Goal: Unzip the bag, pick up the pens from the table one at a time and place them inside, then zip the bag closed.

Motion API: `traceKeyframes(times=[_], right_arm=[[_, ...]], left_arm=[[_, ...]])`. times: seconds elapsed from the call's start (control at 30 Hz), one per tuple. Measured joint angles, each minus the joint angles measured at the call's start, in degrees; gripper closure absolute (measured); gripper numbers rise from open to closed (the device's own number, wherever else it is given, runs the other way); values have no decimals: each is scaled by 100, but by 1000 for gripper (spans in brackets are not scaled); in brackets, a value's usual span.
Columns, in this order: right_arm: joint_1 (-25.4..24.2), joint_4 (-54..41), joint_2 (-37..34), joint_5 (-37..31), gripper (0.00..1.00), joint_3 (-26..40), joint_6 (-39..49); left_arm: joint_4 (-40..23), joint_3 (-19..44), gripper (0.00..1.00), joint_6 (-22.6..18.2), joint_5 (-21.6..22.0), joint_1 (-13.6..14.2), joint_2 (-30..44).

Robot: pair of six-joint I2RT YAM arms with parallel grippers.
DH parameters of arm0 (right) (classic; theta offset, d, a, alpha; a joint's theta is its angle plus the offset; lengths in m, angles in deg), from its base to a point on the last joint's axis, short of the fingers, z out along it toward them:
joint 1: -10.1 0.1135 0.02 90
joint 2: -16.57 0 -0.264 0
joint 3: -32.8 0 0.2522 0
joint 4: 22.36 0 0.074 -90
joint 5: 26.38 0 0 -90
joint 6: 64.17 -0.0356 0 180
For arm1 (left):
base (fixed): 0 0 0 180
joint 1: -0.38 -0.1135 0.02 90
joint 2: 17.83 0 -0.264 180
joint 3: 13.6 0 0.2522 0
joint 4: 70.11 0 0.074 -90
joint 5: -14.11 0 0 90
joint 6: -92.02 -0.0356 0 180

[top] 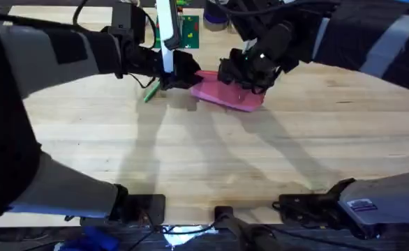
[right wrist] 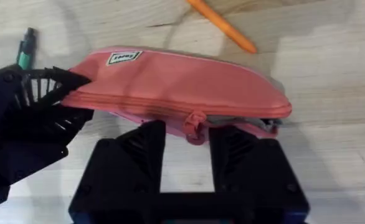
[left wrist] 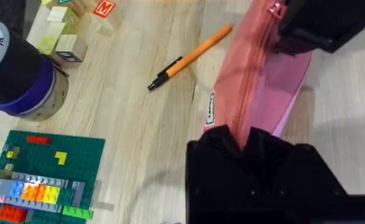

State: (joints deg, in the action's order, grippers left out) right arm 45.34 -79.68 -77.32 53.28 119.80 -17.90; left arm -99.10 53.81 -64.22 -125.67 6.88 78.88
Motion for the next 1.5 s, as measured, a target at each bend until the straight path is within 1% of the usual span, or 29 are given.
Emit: traceKeyframes(times=[0.13, 0.37, 0.57, 0.6, 0.63, 0.7, 0.73, 1.37, 1.5], right_arm=[[0, -4, 0, -16, 663, 0, -2], [0, -7, 0, -20, 692, 0, -1], [0, -15, 0, -42, 775, 0, 0], [0, -17, 0, -42, 794, 0, -2], [0, -22, 0, -46, 879, 0, 1], [0, -22, 0, -59, 944, 0, 2], [0, -20, 0, -57, 959, 0, 1], [-2, -39, 8, 16, 966, 0, 1], [-2, -70, 100, 73, 966, 0, 1]], left_arm=[[0, 0, 958, 0, 2, 0, 0], [0, 0, 958, -1, 2, 0, 0], [0, 0, 958, -1, 2, 0, 0], [0, 0, 958, 0, 2, 0, 0], [0, 0, 958, -2, 2, 0, 0], [0, 0, 958, 0, 2, 0, 0], [0, 1, 958, 0, 2, 0, 0], [-2, 0, 958, 0, 2, 0, 0], [0, 0, 958, -1, 2, 0, 0]])
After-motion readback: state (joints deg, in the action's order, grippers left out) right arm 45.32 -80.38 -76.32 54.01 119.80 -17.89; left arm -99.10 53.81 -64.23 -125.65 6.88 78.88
